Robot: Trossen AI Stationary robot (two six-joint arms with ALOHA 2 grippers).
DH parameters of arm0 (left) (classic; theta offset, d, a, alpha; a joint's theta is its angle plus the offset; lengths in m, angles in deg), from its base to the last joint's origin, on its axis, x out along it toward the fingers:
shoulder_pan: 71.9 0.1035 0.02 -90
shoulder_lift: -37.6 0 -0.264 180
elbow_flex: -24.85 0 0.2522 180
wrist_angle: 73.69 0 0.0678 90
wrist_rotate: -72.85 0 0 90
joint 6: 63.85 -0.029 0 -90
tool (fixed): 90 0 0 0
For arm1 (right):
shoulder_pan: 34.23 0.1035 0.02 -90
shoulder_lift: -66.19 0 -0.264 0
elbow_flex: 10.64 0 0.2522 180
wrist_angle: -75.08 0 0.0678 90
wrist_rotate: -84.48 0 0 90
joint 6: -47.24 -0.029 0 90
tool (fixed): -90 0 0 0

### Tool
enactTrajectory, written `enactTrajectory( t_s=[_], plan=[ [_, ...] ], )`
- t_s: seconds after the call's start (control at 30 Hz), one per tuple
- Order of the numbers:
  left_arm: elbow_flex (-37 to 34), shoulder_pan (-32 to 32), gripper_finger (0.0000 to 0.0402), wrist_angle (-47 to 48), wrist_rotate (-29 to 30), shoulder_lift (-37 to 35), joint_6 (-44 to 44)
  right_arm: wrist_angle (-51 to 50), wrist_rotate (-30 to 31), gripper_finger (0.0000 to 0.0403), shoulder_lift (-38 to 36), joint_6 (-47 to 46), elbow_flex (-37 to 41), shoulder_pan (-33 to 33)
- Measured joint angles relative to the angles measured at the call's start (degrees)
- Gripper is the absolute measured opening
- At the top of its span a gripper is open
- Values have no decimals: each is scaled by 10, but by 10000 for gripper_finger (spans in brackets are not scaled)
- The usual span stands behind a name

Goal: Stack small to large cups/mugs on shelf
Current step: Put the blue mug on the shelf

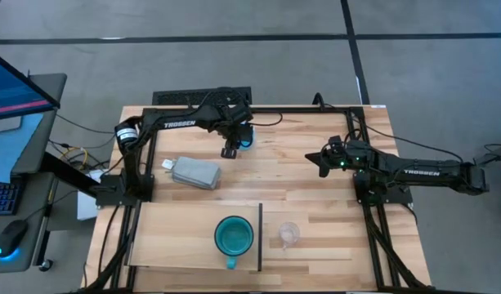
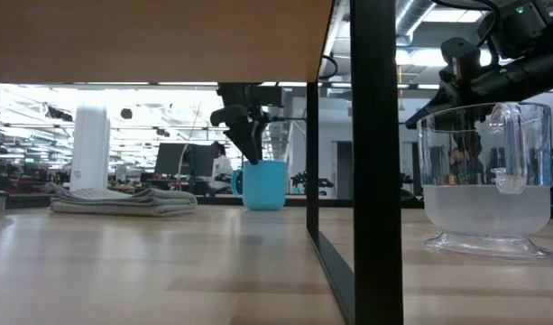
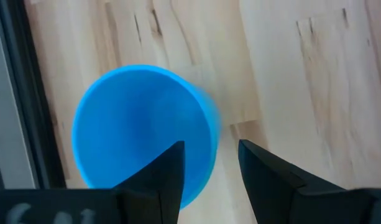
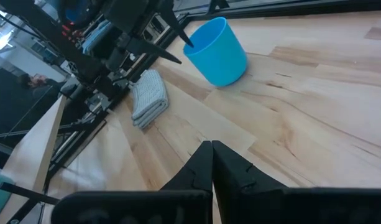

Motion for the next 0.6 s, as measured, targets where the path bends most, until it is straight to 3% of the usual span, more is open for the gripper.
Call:
enactTrajectory(
  t_s=[0.4,0.6],
  plan=[
    [0,0,143,16,-4,0,-3,0,0,27,0,0,0,0],
    [0,0,123,-2,-4,0,-16,0,0,27,0,0,0,0]
  ],
)
